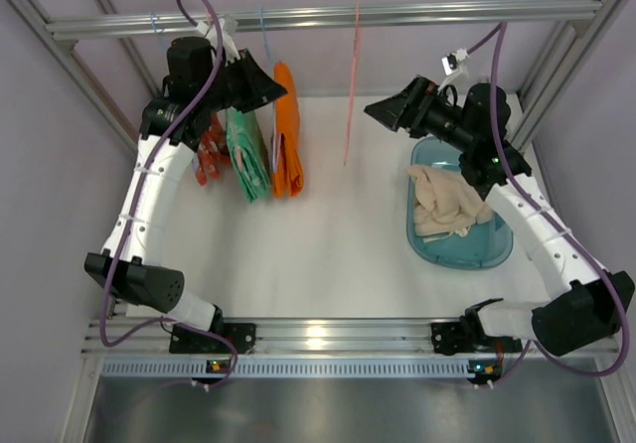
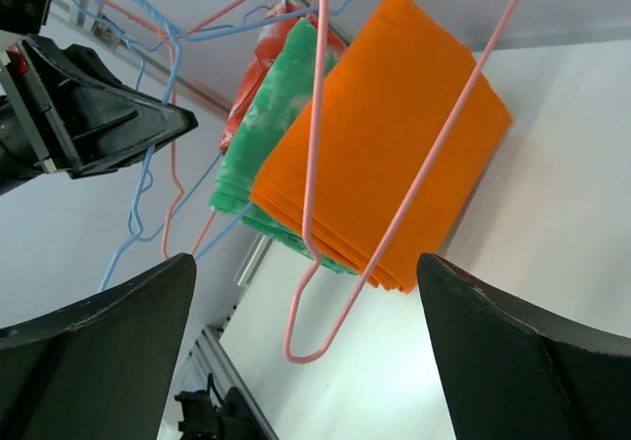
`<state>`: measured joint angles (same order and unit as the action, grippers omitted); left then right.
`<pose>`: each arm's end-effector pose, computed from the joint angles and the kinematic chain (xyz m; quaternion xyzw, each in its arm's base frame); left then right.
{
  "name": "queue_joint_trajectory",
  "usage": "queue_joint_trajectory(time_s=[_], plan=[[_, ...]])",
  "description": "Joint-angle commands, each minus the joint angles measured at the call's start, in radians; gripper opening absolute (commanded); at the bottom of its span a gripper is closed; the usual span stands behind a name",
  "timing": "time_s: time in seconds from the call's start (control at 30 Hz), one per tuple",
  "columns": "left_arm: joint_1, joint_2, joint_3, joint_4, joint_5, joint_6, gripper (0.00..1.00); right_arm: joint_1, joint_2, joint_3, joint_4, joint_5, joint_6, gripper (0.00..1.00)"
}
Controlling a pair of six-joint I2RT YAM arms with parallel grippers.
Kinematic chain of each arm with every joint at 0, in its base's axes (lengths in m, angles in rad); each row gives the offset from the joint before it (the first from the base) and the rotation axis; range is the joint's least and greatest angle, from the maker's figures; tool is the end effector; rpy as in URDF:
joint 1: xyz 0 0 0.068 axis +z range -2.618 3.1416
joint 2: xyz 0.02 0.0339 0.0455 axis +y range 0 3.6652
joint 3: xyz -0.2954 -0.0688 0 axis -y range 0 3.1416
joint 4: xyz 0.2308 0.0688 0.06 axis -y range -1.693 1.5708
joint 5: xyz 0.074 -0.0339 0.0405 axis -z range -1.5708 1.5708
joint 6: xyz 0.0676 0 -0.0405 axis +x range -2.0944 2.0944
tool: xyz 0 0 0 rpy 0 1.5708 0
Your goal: Remove the trousers from the hanger
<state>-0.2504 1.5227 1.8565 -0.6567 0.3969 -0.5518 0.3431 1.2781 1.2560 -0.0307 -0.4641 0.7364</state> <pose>0.3166 -0.1080 0.4976 -0.0056 0.8039 -0.3709 0.4648 0.2734 0.1298 0.4441 -0.0173 0.7234 0.4873 0.4888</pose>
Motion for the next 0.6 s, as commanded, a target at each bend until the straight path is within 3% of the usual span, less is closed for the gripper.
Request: queue_joint_trajectory(time_s=[0.0, 0.03, 0.2, 0.57], plan=[[0.002, -0.004, 0.024, 0.091, 0.071, -0.08, 0.19, -0.019, -0.036, -0.013, -0.001, -0.008, -0.019, 0.95], [0.003, -0.016, 0.006, 0.136, 0.086, -0.117, 0.12, -0.026, -0.033, -0.017, -0.002, -0.018, -0.019, 0.94], [0.005, -0.067, -0.079, 0.295, 0.141, -0.226, 0.01, -0.045, -0.036, -0.046, 0.011, -0.047, 0.0, 0.94], [0.008, -0.087, -0.131, 0.497, 0.155, -0.405, 0.0, -0.067, -0.029, -0.053, 0.052, -0.103, 0.035, 0.96]])
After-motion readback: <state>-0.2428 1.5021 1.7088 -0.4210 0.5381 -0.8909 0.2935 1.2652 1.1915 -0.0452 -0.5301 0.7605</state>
